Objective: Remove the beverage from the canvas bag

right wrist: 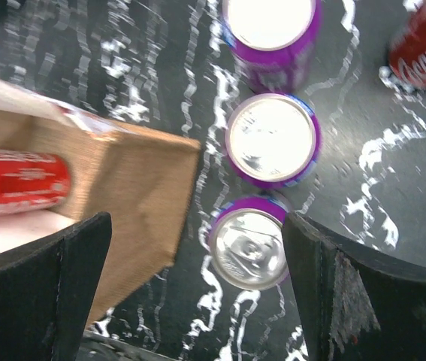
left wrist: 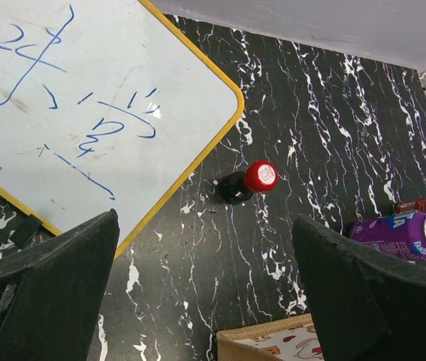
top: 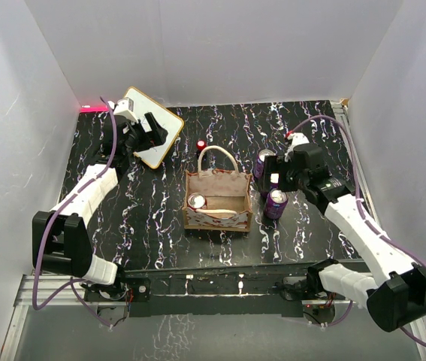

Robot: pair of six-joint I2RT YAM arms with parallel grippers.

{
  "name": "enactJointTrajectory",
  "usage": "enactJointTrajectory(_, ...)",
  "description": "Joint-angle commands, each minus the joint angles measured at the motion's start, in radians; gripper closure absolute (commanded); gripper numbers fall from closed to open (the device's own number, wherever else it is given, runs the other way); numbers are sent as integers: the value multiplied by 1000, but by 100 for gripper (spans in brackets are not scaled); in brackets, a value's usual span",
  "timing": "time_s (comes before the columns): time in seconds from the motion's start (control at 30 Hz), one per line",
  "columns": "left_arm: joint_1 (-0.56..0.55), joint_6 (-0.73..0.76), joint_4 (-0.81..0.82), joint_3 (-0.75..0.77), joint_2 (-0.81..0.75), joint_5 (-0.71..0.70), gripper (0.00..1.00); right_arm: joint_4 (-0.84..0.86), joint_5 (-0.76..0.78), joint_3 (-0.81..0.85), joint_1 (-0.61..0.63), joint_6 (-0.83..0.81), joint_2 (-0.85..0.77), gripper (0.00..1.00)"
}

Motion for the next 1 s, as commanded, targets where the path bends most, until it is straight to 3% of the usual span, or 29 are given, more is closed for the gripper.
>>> enactJointTrajectory(0.0,-1,15,14,17,-19,-16,3,180,-219,89,6,51,-44,0)
enactJointTrajectory(0.1,-2,23,-1,25,-21,-33,3,194,-363,157,13,61,28,1)
enactJointTrajectory(0.2,-2,21,-8,35,-23,-17,3,155,-406,268,75,57,121,2)
enactJointTrajectory(0.37,-2,24,-1,26,-27,-28,3,131,-262,335,285,39,220,7)
enactJointTrajectory(0.47,-2,25,-7,30,-20,-26,3,62,-98,366,400,15,287,8)
enactJointTrajectory(0.67,-2,20,-3,31,-15,-15,3,-5,114,333,512,-32,322,9)
enactJointTrajectory(0.97,-1,18,-5,35,5,-11,3,3,89,273,568,-124,345,5)
